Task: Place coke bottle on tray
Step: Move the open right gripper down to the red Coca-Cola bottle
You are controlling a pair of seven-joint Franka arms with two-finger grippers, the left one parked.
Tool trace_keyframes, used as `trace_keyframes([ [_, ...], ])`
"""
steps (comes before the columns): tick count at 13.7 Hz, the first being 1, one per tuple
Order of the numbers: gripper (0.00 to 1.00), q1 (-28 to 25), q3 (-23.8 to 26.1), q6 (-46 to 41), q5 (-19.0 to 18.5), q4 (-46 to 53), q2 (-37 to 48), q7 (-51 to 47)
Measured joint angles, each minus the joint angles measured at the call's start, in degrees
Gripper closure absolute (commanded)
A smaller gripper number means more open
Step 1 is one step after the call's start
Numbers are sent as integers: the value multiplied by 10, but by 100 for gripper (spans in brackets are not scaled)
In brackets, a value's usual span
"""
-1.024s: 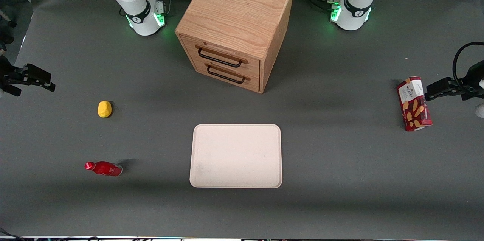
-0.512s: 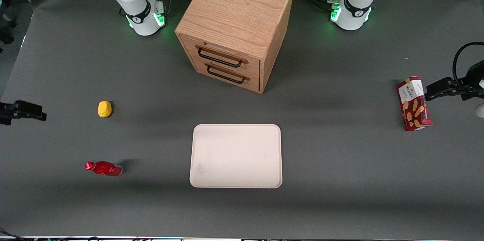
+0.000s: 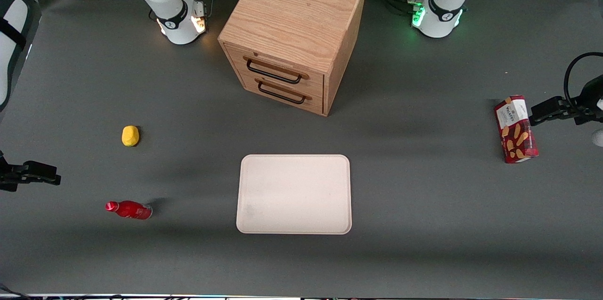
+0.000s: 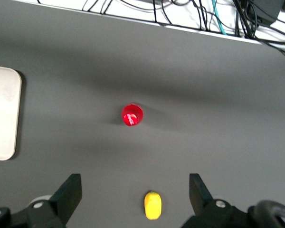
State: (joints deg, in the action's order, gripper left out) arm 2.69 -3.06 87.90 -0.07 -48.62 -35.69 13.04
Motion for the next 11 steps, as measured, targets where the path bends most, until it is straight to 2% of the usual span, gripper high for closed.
trace_keyframes([
  [3,0,0,19,27,0,0,-10,0],
  [11,0,8,20,28,0,-12,-31,19],
])
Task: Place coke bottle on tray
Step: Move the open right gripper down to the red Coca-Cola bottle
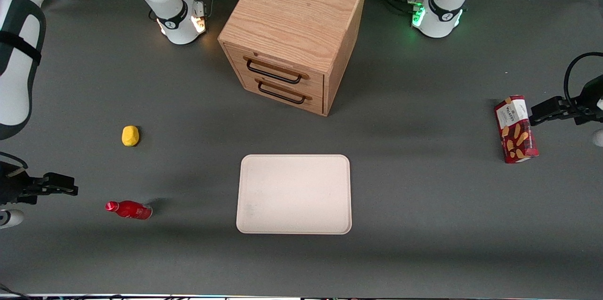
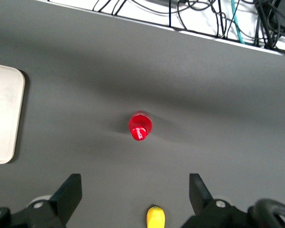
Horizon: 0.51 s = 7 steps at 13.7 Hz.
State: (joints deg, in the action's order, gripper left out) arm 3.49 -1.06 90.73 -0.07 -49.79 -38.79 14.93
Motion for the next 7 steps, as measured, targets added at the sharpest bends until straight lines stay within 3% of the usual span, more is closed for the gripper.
trace_keyframes([
  [7,0,1,0,41,0,-6,-62,1],
])
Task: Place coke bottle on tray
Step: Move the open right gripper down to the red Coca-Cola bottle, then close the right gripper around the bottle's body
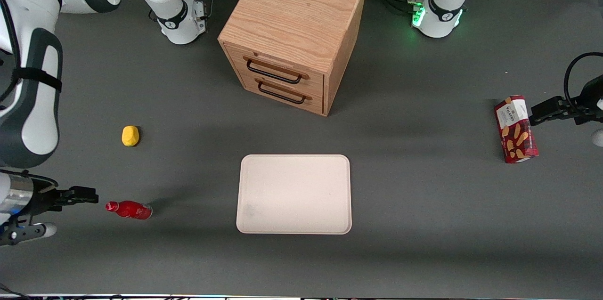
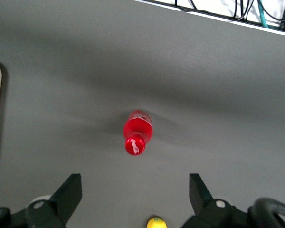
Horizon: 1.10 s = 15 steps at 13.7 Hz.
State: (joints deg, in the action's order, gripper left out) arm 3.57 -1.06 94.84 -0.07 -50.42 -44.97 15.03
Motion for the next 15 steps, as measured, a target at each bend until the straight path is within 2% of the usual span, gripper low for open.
trace_keyframes([
  [6,0,-1,0,77,0,-45,-34,0],
  [13,0,-3,1,85,0,-76,-36,0],
  [15,4,-3,2,86,0,-79,-36,0],
])
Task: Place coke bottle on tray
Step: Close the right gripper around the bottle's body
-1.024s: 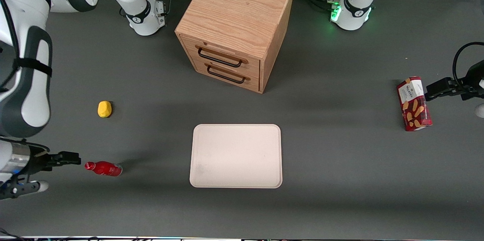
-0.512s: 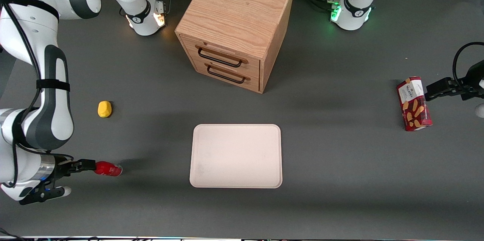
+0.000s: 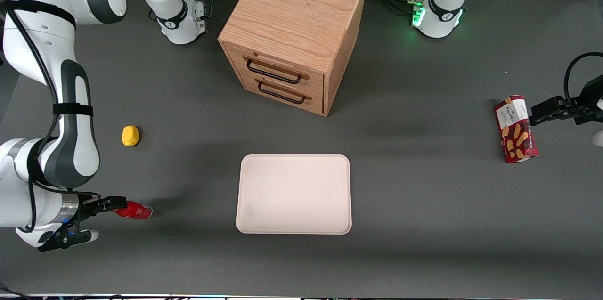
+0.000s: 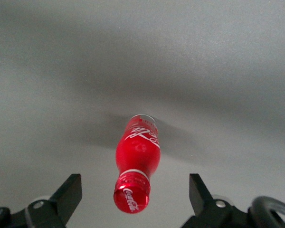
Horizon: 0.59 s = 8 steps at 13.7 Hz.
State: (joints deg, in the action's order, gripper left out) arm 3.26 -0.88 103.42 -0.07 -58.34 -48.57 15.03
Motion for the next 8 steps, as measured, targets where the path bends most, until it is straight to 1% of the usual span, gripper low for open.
trace_keyframes([
  [2,21,0,0,0,0,-1,0,0],
  [5,59,0,0,1,0,-1,0,0],
  [6,74,0,0,1,0,-1,0,0],
  [8,93,-1,0,1,0,-1,0,0],
])
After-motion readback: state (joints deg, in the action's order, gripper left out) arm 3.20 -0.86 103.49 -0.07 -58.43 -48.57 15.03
